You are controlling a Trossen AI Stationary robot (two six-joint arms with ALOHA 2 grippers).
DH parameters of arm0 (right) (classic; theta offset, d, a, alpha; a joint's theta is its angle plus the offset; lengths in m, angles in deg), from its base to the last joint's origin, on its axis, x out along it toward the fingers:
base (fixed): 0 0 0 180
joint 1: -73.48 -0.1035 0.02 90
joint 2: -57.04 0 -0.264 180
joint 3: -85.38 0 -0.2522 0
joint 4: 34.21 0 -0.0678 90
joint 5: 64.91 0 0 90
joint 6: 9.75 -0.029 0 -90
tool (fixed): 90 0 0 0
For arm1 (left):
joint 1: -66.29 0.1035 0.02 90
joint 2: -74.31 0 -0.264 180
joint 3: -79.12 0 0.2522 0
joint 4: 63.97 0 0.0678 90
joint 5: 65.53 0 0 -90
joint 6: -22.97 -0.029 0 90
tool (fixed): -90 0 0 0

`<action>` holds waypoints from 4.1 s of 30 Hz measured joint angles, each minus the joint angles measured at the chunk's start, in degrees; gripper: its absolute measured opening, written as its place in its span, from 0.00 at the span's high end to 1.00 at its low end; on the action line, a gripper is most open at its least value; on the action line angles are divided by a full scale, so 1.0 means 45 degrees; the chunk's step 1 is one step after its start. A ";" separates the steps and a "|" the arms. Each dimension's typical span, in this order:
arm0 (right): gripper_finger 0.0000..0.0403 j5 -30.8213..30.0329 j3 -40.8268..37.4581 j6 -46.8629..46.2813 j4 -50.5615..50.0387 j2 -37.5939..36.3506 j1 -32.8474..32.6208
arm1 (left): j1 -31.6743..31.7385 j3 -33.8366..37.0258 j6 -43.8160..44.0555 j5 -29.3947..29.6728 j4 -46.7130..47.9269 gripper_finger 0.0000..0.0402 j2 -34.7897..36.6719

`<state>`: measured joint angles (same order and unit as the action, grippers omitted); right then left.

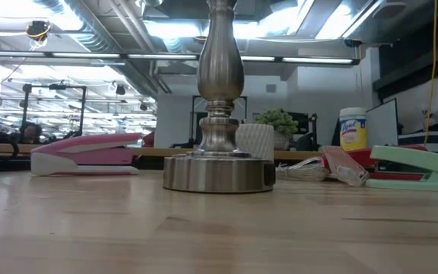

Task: Screw lightbulb
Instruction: Insert the lightbulb into the lamp socket

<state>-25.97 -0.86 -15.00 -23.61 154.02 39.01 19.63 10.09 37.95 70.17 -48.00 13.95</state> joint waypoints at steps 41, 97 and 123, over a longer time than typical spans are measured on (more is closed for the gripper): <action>0.52 0.3779 -0.1220 0.3296 -0.2425 -0.3926 0.2585 | 0.3222 0.0010 -0.0918 -0.0012 -0.1076 0.89 -0.0514; 0.52 0.7412 -0.4949 0.0892 0.4347 -0.2372 0.4337 | 0.4368 0.0005 -0.1469 -0.0017 -0.2025 0.89 -0.1080; 0.52 0.7237 -0.3997 0.0901 0.2394 -0.2348 0.4337 | 0.4368 -0.0005 -0.5700 -0.0459 -0.5959 0.89 -0.1075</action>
<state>6.59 -18.84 -10.94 -12.84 143.45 58.52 39.28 10.07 12.30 68.10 -74.82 9.12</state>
